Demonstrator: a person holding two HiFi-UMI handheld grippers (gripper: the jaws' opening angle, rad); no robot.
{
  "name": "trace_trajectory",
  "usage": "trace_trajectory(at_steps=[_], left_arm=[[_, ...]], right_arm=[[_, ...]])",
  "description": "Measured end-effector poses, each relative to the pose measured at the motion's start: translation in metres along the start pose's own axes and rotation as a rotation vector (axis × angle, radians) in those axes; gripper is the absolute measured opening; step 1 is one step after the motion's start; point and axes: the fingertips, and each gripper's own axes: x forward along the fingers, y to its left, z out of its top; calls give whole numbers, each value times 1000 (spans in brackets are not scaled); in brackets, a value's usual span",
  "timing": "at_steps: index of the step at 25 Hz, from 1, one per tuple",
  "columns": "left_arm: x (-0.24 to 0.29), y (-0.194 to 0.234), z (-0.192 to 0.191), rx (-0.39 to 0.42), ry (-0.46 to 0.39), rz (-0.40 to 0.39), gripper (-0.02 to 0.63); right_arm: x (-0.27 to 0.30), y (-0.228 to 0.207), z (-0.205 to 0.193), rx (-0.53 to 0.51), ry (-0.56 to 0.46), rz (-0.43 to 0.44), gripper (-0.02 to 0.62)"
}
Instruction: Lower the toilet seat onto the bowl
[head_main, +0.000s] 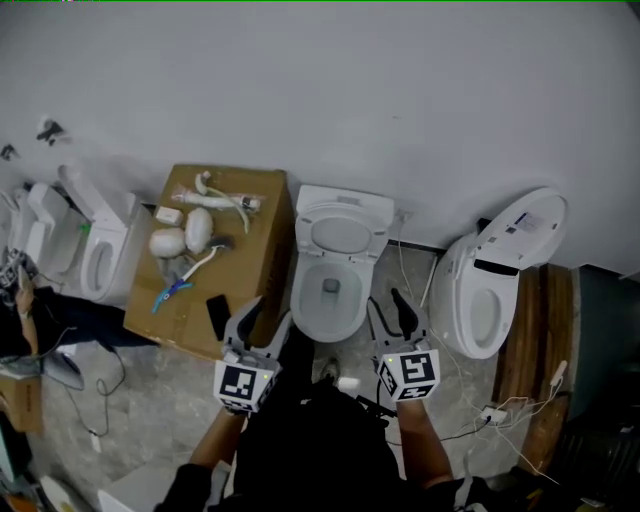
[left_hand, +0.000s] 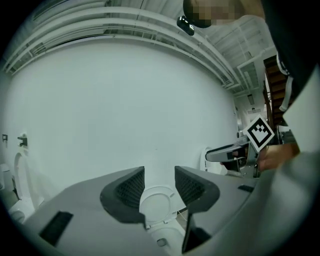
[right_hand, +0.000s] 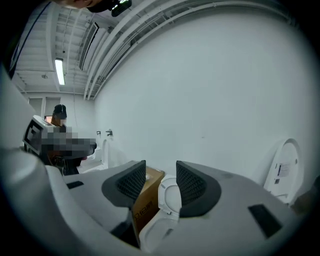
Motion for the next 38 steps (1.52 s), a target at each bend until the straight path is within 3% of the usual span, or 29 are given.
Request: trace_trajectory(at_steps=[6,11,14,20,29,38], left_arm=[[94,30,-26,63,101,-103,195],[180,55,-69,130,234,-236,196],[227,69,-99,218,301,-291,196],[310,93,-162,385,384,-330,196],[361,100,-227,455,453,-399,196],[373,100,-243,496,462,-420,196]], right_arm=[[70,-47,-12,-44,78,-17,204],[146,-82,-47,-172,254,-10,198],[193,-98,-78,-251,362,0,188],[278,-135,-147,-363,532,-6,170],[335,-176,-217,-488,660,-50,156],[345,-188,-230,-576,662,-98,84]])
